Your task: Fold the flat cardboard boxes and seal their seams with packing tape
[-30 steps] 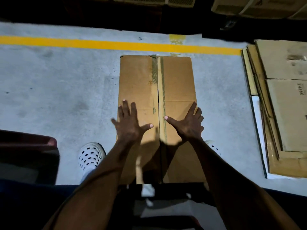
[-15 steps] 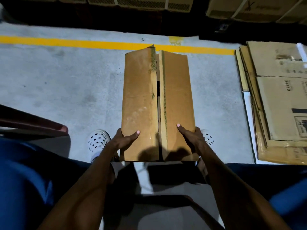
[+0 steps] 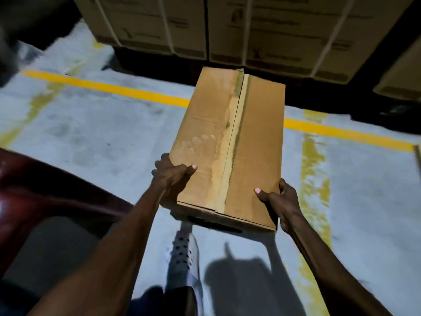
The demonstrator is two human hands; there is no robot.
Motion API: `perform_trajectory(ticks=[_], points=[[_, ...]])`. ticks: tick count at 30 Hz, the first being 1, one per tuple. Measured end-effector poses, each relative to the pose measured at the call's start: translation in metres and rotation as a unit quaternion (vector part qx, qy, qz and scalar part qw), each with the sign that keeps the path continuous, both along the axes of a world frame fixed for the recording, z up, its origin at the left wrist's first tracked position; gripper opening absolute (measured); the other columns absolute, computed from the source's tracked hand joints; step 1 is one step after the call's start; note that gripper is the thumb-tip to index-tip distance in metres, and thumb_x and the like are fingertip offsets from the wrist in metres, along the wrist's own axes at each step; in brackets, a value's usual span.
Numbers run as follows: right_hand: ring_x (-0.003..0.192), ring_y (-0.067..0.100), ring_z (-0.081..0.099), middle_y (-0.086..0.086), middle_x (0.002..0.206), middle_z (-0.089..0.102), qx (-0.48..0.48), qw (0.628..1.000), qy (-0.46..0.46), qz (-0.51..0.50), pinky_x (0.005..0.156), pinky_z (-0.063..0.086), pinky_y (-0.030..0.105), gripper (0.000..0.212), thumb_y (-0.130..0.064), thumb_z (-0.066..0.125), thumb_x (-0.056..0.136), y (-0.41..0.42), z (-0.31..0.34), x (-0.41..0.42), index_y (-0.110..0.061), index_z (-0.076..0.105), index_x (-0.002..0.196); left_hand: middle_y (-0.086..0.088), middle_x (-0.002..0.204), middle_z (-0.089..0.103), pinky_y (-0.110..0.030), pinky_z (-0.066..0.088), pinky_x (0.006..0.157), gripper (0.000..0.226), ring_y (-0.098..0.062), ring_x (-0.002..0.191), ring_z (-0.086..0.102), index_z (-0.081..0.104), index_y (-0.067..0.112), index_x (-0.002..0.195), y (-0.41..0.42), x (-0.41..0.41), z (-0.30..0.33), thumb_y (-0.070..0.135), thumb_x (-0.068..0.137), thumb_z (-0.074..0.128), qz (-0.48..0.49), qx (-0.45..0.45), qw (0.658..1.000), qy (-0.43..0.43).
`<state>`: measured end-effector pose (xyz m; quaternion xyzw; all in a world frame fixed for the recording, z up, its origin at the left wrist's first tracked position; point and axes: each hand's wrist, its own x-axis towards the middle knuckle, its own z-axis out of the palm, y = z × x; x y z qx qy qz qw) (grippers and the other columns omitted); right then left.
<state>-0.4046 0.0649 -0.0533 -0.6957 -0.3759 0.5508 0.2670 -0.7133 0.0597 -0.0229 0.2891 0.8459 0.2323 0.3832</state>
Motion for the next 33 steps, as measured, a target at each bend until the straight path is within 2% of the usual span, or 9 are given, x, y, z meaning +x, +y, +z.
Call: perform_trajectory(ticks=[3,6,8,11,15,20,24,28,33], points=[[0.112,0.025,0.065,0.002,0.129,0.066,0.031,0.998,0.029,0.05,0.101,0.053,0.046,0.086,-0.03,0.09,0.066,0.039,-0.007,-0.084,-0.013,0.052,0.141,-0.014,0.138,0.051,-0.051,0.046,0.104,0.103,-0.037,0.127,0.048,0.046,0.016,0.138,0.041,-0.081,0.008,0.063,0.052,0.076,0.021,-0.002,0.998,0.052],[0.11,0.026,0.066,0.001,0.125,0.068,0.059,0.995,0.023,0.081,0.096,0.055,0.048,0.099,-0.055,0.085,0.047,0.075,-0.025,-0.16,-0.018,0.057,0.135,-0.018,0.141,0.043,-0.052,0.036,0.11,0.081,-0.038,0.135,0.037,0.041,0.008,0.139,0.08,-0.144,0.008,0.049,0.076,0.071,0.028,-0.033,0.986,0.16],[0.104,0.026,0.069,0.002,0.117,0.071,0.081,0.991,0.024,0.106,0.091,0.058,0.049,0.092,-0.061,0.081,0.041,0.097,-0.045,-0.201,-0.019,0.064,0.121,-0.019,0.143,0.041,-0.053,0.029,0.113,0.081,-0.036,0.138,0.033,0.038,0.004,0.141,0.103,-0.177,0.005,0.047,0.078,0.063,0.036,-0.058,0.974,0.215],[0.101,0.026,0.07,0.001,0.113,0.073,0.119,0.984,-0.004,0.132,0.09,0.058,0.049,0.083,-0.061,0.077,0.045,0.114,-0.059,-0.238,-0.02,0.066,0.117,-0.021,0.147,0.037,-0.055,0.028,0.114,0.088,-0.037,0.139,0.029,0.03,0.001,0.147,0.12,-0.212,-0.024,0.046,0.076,0.055,0.03,-0.085,0.974,0.206],[0.103,0.028,0.067,0.003,0.113,0.072,0.196,0.96,-0.078,0.183,0.088,0.055,0.045,0.062,-0.054,0.079,0.07,0.115,-0.064,-0.265,-0.02,0.063,0.12,-0.02,0.148,0.036,-0.052,0.028,0.115,0.071,-0.036,0.14,0.031,0.031,0.003,0.147,0.119,-0.237,-0.069,0.038,0.089,0.052,0.046,-0.079,0.969,0.228],[0.111,0.029,0.063,0.005,0.122,0.068,0.215,0.956,-0.103,0.172,0.092,0.053,0.042,0.066,-0.056,0.075,0.08,0.121,-0.06,-0.288,-0.019,0.055,0.13,-0.02,0.149,0.04,-0.056,0.028,0.116,0.073,-0.037,0.141,0.036,0.042,0.009,0.145,0.121,-0.262,-0.08,0.058,0.092,0.045,0.015,-0.001,0.972,0.234],[0.111,0.025,0.066,0.001,0.123,0.069,0.193,0.956,-0.073,0.21,0.094,0.054,0.045,0.075,-0.068,0.069,0.074,0.114,-0.043,-0.271,-0.022,0.056,0.133,-0.024,0.141,0.047,-0.057,0.03,0.113,0.06,-0.041,0.136,0.041,0.051,0.001,0.13,0.116,-0.246,-0.074,0.05,0.101,0.032,0.021,0.054,0.969,0.24],[0.131,0.018,0.055,0.0,0.153,0.048,0.19,0.946,-0.07,0.251,0.107,0.047,0.042,0.089,-0.067,0.067,0.083,0.096,-0.006,-0.222,-0.021,0.039,0.154,-0.026,0.115,0.062,-0.045,0.043,0.088,0.05,-0.044,0.11,0.057,0.06,0.001,0.108,0.105,-0.191,-0.035,0.043,0.104,0.033,-0.024,0.159,0.949,0.27],[0.131,0.01,0.055,-0.008,0.158,0.04,0.195,0.915,-0.169,0.309,0.109,0.044,0.036,0.089,-0.068,0.064,0.084,0.069,0.049,-0.106,-0.027,0.034,0.156,-0.008,0.126,0.066,-0.042,0.048,0.087,0.041,-0.034,0.113,0.062,0.064,0.019,0.123,0.088,-0.063,0.031,0.044,0.101,0.039,-0.237,0.294,0.872,0.31]])
